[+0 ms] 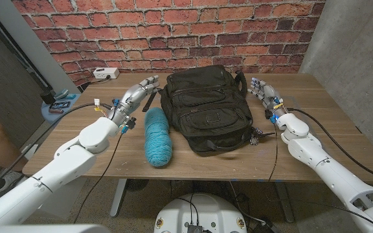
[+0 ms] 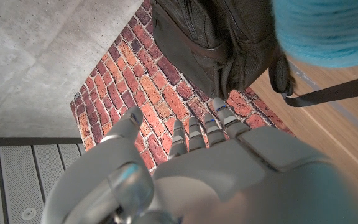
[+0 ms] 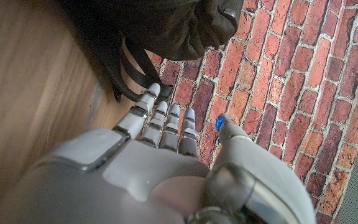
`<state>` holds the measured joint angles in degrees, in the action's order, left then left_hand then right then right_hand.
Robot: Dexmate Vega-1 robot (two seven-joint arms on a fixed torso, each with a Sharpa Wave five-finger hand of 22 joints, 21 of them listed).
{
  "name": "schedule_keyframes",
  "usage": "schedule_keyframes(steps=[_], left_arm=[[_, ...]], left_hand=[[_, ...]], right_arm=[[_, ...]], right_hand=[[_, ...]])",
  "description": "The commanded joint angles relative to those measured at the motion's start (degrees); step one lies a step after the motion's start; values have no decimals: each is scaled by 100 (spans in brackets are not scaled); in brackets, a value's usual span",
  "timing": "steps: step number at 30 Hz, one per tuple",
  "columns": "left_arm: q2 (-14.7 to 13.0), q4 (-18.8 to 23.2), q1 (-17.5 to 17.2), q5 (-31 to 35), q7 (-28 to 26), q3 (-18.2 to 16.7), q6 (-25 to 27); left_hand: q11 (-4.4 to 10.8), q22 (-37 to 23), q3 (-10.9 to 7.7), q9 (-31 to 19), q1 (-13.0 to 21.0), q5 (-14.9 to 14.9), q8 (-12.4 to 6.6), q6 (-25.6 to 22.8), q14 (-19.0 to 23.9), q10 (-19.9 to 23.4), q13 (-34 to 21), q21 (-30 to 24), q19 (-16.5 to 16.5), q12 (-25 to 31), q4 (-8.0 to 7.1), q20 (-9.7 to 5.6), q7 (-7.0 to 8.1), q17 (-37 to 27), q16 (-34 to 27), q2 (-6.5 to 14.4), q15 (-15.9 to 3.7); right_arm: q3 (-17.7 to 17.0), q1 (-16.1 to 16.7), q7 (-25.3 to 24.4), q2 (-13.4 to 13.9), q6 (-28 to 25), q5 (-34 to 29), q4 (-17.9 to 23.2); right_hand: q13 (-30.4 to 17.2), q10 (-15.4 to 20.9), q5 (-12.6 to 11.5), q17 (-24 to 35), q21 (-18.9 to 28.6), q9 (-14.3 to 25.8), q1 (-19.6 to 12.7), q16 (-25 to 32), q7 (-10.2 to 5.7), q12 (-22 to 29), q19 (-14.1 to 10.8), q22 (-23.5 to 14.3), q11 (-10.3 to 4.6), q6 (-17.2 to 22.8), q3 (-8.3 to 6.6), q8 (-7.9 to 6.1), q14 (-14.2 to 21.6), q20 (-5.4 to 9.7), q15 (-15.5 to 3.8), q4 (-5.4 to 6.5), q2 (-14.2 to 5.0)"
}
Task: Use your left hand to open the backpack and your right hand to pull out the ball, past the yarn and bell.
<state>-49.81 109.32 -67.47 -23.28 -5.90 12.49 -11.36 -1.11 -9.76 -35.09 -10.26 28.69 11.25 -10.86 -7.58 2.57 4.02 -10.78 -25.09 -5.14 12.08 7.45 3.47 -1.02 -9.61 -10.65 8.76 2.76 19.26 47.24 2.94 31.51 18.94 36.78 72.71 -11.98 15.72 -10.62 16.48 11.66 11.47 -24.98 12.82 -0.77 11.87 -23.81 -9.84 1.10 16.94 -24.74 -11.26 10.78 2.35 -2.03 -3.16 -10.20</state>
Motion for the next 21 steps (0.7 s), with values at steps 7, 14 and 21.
schedule_keyframes(steps=[7, 14, 21], left_arm=[[-408, 284, -258, 334, 234, -245, -26], [-596, 429, -393, 733, 181, -365, -22], [-668, 561, -549, 1071, 69, -516, -21]], left_hand=[[129, -7, 68, -4, 42, 52, -2, -101, 32, 67, -10, 92, -79, 12, 161, -9, 82, -8, 15, -173, 0], [256, -6, 136, 0, 71, 69, -12, -178, 35, 148, -13, 161, -82, 33, 218, 46, 183, -14, 16, -288, 52], [285, -6, 169, 1, 95, 75, -26, -245, 97, 227, -16, 191, -114, 56, 237, 71, 186, -18, -5, -348, 53]], right_arm=[[-31, -105, -14, 4, 58, -35, -73], [-21, -126, -27, -32, 83, -45, -111], [-5, -174, 16, -72, 135, -49, -188]], right_hand=[[-13, -18, -56, 15, -10, -2, -56, 7, 31, -18, -32, -11, 55, -37, -7, -3, -36, 161, -50, -42, 3], [-11, -16, -57, 11, -11, -2, -58, 7, 38, -16, -33, -11, 59, -48, -6, 0, -44, 164, -50, -47, 2], [-9, -23, -58, 8, -12, -3, -60, 9, 48, -19, -34, -12, 62, -57, -5, 2, -46, 163, -42, -49, -1]])
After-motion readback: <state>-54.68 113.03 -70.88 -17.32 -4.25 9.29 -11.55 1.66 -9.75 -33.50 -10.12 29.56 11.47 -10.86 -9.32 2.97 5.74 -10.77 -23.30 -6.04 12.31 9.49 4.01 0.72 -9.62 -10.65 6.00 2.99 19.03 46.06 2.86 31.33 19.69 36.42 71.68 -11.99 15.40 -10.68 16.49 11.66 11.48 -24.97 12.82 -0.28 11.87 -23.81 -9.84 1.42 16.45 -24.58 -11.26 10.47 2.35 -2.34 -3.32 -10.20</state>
